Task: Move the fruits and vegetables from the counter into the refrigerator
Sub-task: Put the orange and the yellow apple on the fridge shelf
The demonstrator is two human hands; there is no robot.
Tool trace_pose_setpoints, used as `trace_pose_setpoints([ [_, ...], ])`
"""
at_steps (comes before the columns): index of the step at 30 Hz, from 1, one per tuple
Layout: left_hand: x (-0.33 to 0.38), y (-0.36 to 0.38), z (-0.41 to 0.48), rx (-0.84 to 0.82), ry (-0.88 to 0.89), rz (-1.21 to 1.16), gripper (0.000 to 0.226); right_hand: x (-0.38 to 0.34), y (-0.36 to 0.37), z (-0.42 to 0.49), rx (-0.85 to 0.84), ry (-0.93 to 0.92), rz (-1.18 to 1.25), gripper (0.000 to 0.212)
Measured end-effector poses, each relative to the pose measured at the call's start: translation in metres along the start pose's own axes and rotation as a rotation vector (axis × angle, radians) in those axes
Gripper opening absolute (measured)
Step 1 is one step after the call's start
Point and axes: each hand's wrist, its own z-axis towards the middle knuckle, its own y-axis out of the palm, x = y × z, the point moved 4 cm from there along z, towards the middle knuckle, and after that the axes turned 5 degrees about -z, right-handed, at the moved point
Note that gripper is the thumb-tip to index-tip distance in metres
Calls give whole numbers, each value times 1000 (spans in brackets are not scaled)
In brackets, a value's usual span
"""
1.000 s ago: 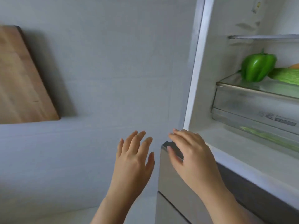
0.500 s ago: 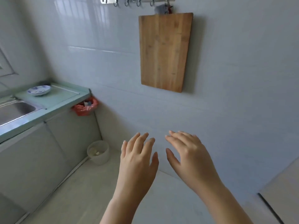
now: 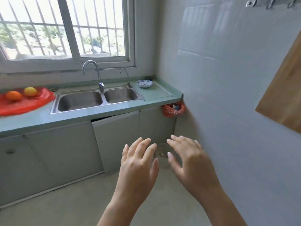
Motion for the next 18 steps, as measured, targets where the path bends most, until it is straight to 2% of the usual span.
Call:
trace_pose_setpoints([
  [8,-81,-28,54,84,-138,195,37,-42,86,96,-93,-180,249,41],
  [18,-229,-127,28,175,-433,450,40,-201,187,153,-95,-427,503,29],
])
